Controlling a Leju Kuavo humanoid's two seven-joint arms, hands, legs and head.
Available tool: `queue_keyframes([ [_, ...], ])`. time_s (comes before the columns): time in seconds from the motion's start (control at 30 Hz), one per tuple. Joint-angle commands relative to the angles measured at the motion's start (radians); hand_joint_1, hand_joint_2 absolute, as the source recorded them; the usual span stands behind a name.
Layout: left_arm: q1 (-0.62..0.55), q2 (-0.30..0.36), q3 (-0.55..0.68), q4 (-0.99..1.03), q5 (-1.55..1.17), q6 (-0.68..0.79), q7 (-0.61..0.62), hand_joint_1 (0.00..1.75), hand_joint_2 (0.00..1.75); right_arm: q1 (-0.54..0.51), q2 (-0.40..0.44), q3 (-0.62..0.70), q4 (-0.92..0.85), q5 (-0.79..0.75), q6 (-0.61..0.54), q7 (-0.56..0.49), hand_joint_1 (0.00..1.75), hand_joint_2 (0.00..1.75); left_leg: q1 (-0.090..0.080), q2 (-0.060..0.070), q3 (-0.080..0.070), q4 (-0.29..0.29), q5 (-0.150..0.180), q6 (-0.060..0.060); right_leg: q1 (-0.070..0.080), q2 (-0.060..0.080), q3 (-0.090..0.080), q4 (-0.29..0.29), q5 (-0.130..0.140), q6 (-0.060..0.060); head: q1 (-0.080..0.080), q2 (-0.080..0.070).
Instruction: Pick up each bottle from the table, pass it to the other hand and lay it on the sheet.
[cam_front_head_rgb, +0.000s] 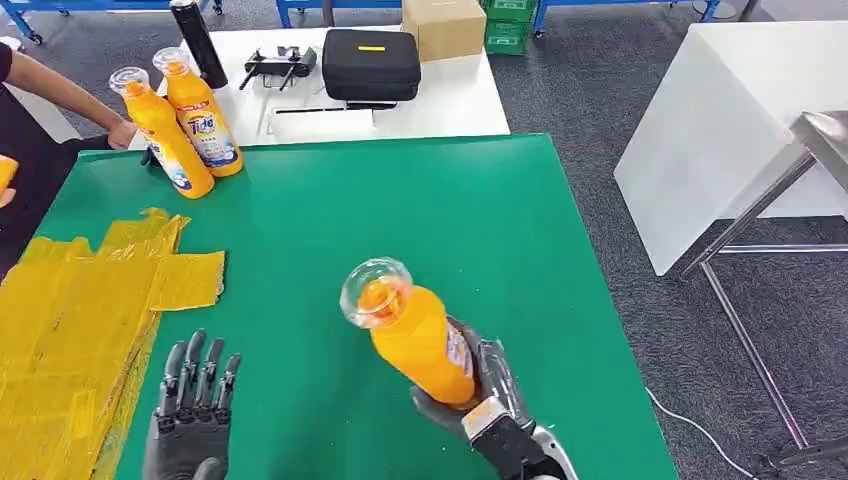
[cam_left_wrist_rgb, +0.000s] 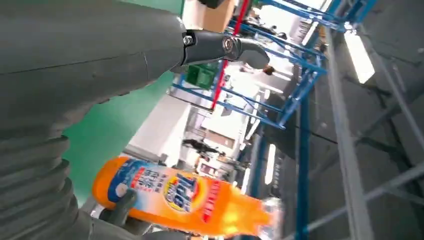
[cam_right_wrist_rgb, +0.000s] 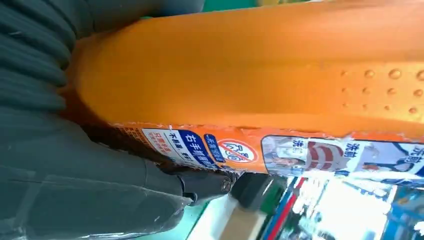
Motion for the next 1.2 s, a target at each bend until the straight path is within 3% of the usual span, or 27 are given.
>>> queue_keyframes([
  [0.03, -0.104, 0.086, -0.353, 0.06, -0.188, 0.268, -0.062, 0.0, 1.75, -0.093, 0.01, 0.189, 0.196, -0.01, -0.001, 0.006, 1.75, 1.75, 0.002, 0.001, 0.001, 0.001, 0.0, -0.004, 0.002, -0.001, 0.003, -0.001, 0.0, -0.002, 0.0, 0.0],
  [0.07, -0.114, 0.103, -0.375, 0.064, -0.192, 0.298, -0.059, 0.0, 1.75, -0.101, 0.011, 0.206, 0.216, -0.002, 0.005, 0.011, 1.75, 1.75, 0.001, 0.001, 0.001, 0.0, 0.001, -0.002, 0.001, 0.0, 0.002, -0.001, 0.001, -0.001, 0.0, 0.0],
  [0.1, -0.133, 0.129, -0.403, 0.085, -0.25, 0.354, -0.017, 0.0, 1.75, -0.134, 0.024, 0.256, 0.264, 0.046, 0.088, 0.039, 1.75, 1.75, 0.002, 0.002, 0.001, 0.0, 0.0, -0.003, 0.002, 0.0, 0.002, -0.001, 0.001, -0.002, 0.0, 0.0],
  [0.17, -0.149, 0.14, -0.415, 0.113, -0.255, 0.375, -0.026, 0.0, 1.75, -0.143, 0.057, 0.272, 0.312, 0.062, 0.09, 0.037, 1.75, 1.75, 0.001, 0.003, 0.002, -0.002, 0.001, -0.003, 0.001, 0.001, 0.003, -0.002, 0.001, -0.002, 0.0, 0.0],
  [0.7, -0.185, 0.177, -0.47, 0.128, -0.321, 0.424, -0.045, 0.0, 1.75, -0.153, 0.039, 0.306, 0.362, 0.039, 0.144, 0.036, 1.75, 1.75, 0.001, 0.001, 0.001, -0.001, 0.001, -0.003, 0.001, -0.001, 0.002, -0.001, 0.001, -0.001, 0.0, 0.0],
  [0.73, -0.186, 0.177, -0.468, 0.131, -0.312, 0.419, -0.051, 1.75, 1.75, -0.156, 0.039, 0.31, 0.372, 0.038, 0.145, 0.035, 1.75, 1.75, 0.001, 0.001, 0.001, -0.001, 0.001, -0.002, 0.001, -0.001, 0.002, -0.001, 0.001, -0.001, 0.0, 0.0],
  [1.2, -0.197, 0.18, -0.476, 0.145, -0.33, 0.41, -0.072, 1.75, 1.75, -0.159, 0.035, 0.315, 0.387, 0.036, 0.148, 0.035, 1.75, 1.75, 0.001, 0.001, 0.001, 0.0, 0.001, -0.002, 0.001, -0.001, 0.002, -0.001, 0.0, -0.001, 0.0, 0.0],
])
